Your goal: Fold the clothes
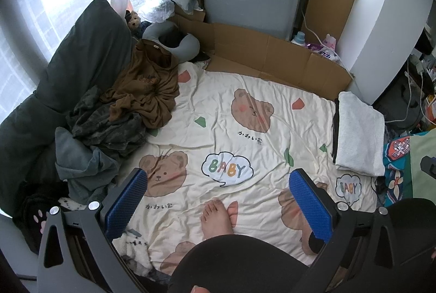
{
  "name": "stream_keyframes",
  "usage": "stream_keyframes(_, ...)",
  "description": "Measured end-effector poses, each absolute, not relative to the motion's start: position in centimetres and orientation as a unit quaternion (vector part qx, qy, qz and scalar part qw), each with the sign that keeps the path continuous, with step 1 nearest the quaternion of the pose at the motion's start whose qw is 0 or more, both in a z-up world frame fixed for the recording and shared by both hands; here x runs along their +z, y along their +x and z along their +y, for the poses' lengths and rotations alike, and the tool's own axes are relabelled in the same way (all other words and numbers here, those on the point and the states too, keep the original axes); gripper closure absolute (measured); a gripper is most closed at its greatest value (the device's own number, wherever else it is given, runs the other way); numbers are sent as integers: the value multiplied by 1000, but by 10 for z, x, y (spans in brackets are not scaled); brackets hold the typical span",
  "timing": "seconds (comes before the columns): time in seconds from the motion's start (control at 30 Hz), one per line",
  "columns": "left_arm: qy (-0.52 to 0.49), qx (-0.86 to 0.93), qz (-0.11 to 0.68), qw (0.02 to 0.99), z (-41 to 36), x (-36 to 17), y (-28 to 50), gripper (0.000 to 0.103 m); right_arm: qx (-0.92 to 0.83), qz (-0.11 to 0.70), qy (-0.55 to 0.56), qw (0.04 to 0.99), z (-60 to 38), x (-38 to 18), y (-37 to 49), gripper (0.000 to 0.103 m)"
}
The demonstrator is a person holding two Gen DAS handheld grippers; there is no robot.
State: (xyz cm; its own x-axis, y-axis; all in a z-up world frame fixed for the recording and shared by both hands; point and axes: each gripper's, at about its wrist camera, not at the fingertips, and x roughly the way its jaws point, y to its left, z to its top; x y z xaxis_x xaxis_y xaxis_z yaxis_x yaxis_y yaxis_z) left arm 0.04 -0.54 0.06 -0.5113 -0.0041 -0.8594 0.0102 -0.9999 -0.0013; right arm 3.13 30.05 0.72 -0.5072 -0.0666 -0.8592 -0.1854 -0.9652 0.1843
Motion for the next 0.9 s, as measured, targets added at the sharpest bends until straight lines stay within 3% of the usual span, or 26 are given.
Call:
stream_keyframes(0.47,531,-844,68,-29,-18,-10,-7,0,862,127,-489,47,302,10,34,0)
stream_keyframes(0.9,517,-854,51,-31,-25,-2,-3,0,861,108,-496,43,297,12,30,0)
